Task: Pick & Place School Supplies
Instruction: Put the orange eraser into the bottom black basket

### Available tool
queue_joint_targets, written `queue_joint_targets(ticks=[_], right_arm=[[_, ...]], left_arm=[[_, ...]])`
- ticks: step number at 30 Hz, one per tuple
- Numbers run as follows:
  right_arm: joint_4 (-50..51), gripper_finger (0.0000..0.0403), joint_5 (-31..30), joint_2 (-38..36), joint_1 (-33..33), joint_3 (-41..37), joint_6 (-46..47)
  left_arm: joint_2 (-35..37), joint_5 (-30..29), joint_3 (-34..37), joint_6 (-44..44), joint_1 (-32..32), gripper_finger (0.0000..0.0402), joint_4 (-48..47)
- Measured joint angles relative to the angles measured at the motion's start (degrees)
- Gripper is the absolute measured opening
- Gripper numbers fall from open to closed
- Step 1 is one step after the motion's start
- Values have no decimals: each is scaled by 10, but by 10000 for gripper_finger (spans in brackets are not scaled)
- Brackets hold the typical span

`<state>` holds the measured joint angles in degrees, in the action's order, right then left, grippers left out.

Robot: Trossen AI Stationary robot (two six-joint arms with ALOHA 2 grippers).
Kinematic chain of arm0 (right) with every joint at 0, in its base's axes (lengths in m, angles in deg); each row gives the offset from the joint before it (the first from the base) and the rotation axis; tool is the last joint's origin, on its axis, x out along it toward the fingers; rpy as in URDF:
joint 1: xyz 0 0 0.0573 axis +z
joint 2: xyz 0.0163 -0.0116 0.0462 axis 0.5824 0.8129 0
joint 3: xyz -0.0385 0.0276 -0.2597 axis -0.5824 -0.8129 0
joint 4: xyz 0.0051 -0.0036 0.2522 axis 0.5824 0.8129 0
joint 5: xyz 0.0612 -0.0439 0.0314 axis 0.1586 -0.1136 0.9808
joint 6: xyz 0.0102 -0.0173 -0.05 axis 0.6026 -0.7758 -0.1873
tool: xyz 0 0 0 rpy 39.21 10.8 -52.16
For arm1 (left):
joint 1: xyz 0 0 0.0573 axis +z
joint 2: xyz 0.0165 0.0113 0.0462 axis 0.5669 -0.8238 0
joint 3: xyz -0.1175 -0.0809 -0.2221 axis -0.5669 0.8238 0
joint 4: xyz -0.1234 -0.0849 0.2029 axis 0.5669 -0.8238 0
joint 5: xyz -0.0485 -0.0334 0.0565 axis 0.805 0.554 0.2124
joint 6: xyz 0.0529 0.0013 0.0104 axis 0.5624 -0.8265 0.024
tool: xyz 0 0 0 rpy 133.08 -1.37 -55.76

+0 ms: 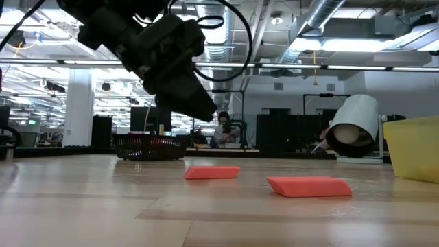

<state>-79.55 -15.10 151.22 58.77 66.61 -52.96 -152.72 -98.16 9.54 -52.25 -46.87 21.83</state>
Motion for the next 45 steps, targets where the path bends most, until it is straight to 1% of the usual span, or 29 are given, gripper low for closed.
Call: queue_joint_targets(ticks=[4, 7, 14, 18, 20, 25, 32, 36, 39, 45], right_arm=[[6, 146, 0, 0, 13, 0, 0], [10, 146, 0, 0, 20, 0, 0], [8, 147, 0, 0, 34, 0, 0], [8, 143, 0, 0, 40, 0, 0], [8, 141, 0, 0, 43, 0, 0], [7, 139, 0, 0, 43, 0, 1], [7, 137, 1, 0, 43, 0, 3], [7, 138, 0, 0, 43, 0, 5], [7, 139, 1, 0, 43, 0, 5], [8, 136, 1, 0, 43, 0, 11]], left_arm=[[-15, 0, 1, -15, -22, 142, -4], [-32, -10, 0, -15, -39, 124, 12], [-80, -31, 0, -11, -53, 57, 69], [-88, -40, 1, -10, -50, 15, 76], [-88, -41, 1, -6, -49, 4, 77], [-88, -40, 1, 5, -49, 6, 77], [-88, -5, 13, 10, -52, 1, 82], [-88, -4, 17, 22, -57, 2, 87], [-88, 10, 17, 30, -57, 1, 97], [-88, 10, 17, 37, -57, 1, 97]])
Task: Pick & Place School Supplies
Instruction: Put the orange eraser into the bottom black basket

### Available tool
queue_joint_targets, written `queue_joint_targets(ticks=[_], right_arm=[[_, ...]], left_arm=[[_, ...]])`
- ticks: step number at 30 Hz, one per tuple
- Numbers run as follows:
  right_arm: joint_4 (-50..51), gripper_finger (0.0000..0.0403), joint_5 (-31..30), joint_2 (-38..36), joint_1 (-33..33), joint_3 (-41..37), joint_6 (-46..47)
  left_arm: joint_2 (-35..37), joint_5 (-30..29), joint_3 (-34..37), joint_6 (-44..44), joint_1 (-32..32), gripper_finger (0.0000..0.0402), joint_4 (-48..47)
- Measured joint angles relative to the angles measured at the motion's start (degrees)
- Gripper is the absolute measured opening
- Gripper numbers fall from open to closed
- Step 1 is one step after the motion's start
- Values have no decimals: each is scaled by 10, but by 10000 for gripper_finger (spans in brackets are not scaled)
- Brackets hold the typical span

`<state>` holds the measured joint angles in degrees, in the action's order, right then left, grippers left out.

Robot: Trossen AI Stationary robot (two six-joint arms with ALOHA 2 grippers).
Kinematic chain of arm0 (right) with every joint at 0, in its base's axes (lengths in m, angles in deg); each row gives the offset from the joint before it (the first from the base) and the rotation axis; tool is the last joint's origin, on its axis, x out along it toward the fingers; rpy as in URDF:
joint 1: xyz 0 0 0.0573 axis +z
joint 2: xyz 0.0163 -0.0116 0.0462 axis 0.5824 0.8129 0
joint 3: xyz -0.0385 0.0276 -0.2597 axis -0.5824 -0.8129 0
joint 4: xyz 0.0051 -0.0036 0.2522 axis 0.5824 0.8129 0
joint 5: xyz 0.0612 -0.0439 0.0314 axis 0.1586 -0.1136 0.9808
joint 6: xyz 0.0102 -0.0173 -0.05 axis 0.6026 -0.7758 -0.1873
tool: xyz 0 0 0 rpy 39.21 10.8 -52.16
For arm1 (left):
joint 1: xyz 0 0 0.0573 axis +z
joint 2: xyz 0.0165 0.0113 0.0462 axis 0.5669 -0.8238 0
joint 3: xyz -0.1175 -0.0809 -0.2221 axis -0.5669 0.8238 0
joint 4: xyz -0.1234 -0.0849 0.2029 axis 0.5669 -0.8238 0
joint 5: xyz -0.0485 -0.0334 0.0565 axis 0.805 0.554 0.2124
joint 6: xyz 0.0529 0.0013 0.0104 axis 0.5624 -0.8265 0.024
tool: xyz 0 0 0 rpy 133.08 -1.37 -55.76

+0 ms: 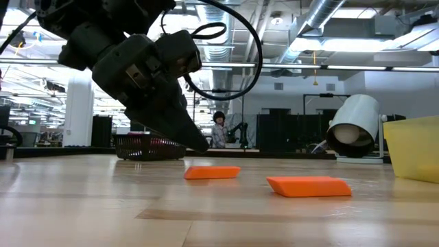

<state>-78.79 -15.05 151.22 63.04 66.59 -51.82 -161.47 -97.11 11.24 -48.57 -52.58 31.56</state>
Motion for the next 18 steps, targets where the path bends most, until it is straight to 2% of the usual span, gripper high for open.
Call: queue_joint_targets(ticks=[7, 14, 18], right_arm=[[0, 139, 0, 0, 0, 0, 0], [0, 139, 0, 0, 0, 0, -2], [0, 141, 0, 0, 2, 0, -2]], left_arm=[[-1, 0, 0, 26, 4, 2, 6], [-68, 50, 0, 67, 20, 3, 112], [-67, 53, 0, 82, 33, 1, 117]])
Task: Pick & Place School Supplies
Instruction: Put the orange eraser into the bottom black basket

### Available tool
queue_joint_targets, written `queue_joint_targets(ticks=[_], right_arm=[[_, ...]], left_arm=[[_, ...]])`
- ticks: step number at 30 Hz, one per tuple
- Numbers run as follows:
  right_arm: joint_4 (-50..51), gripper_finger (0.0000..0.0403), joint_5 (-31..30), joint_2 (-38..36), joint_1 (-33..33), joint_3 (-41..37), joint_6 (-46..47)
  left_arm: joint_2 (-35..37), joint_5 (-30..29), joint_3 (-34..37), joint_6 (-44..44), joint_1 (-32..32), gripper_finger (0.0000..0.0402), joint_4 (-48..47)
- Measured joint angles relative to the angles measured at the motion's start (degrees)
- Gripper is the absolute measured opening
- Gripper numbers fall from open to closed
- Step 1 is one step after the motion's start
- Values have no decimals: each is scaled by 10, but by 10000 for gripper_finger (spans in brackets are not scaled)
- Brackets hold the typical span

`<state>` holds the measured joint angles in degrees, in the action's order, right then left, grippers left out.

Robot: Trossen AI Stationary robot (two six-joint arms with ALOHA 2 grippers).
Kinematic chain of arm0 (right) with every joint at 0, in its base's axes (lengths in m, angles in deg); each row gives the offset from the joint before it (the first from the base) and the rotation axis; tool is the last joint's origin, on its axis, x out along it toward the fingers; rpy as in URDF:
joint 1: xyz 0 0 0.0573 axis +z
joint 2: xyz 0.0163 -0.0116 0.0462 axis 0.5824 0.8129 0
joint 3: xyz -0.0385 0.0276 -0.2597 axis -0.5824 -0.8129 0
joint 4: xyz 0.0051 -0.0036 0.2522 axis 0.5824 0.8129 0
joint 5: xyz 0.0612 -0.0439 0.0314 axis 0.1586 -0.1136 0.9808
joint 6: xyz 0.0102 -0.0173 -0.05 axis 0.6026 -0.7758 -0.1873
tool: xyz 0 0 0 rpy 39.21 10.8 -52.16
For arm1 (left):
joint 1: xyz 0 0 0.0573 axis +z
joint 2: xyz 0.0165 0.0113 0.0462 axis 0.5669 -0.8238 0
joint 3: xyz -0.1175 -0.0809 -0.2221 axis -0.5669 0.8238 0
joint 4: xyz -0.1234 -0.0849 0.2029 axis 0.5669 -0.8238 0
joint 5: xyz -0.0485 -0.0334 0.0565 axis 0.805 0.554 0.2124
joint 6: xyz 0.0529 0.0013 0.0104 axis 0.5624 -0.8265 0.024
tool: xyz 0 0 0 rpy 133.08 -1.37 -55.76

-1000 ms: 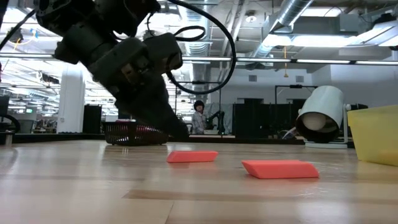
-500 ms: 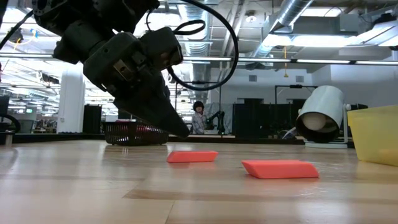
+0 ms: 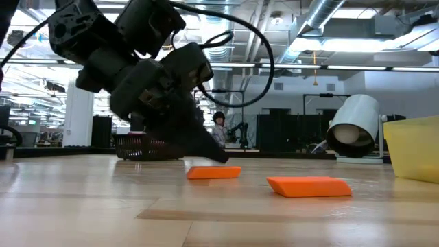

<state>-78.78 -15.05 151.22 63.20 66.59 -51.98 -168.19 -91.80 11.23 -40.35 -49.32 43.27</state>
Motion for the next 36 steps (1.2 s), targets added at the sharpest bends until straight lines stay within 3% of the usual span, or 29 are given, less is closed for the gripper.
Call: queue_joint_targets(ticks=[36], right_arm=[[13, 139, 8, 0, 1, 0, 6]], left_arm=[[14, 13, 21, 2, 27, 1, -66]])
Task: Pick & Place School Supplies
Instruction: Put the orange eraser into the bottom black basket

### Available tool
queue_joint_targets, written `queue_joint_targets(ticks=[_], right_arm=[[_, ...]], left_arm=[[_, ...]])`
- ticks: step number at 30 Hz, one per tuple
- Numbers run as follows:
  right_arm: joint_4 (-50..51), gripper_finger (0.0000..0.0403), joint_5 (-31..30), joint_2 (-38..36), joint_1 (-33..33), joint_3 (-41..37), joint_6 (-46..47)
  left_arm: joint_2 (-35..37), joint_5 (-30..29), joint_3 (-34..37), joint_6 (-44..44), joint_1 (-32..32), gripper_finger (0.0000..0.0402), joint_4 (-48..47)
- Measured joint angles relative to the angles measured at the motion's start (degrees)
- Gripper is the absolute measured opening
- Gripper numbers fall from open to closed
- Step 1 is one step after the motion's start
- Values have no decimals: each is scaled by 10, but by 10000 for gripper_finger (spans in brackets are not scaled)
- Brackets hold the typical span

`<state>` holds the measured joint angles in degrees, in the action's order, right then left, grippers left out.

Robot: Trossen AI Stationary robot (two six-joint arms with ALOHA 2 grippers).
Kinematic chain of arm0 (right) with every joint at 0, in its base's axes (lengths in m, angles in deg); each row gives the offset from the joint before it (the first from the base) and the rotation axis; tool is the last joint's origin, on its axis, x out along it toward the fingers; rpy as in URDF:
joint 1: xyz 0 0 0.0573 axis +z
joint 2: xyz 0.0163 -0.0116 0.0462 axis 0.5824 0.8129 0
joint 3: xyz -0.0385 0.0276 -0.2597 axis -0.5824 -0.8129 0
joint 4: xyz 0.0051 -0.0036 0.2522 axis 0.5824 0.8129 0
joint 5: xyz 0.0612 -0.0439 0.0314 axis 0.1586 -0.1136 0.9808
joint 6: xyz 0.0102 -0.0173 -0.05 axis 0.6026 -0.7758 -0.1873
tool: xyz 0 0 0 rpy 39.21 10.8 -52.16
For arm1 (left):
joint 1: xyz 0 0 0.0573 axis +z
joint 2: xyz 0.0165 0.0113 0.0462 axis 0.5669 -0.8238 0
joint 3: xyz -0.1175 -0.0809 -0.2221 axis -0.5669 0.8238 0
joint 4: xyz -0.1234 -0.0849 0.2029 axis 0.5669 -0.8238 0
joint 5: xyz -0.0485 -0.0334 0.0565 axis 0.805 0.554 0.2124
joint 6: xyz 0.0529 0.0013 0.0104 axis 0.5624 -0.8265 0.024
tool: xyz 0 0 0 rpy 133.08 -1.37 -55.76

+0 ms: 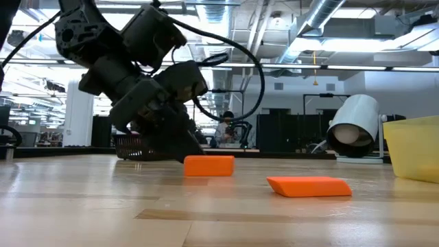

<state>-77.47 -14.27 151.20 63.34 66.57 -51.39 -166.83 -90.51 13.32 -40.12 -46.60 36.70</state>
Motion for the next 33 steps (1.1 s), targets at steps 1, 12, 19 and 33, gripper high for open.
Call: queue_joint_targets(ticks=[1, 12, 19, 33], right_arm=[[0, 139, 4, 0, 0, 0, 0], [0, 139, 6, 0, 0, 0, 0], [0, 142, 6, 0, 0, 0, 5], [-1, 142, 6, 0, 0, 0, 6]], left_arm=[[1, 3, 3, -1, 2, 1, -5], [0, 5, 27, -16, 11, 2, 13], [11, 13, 29, 3, 33, 2, 13], [146, -32, 70, 30, 93, 33, -33]])
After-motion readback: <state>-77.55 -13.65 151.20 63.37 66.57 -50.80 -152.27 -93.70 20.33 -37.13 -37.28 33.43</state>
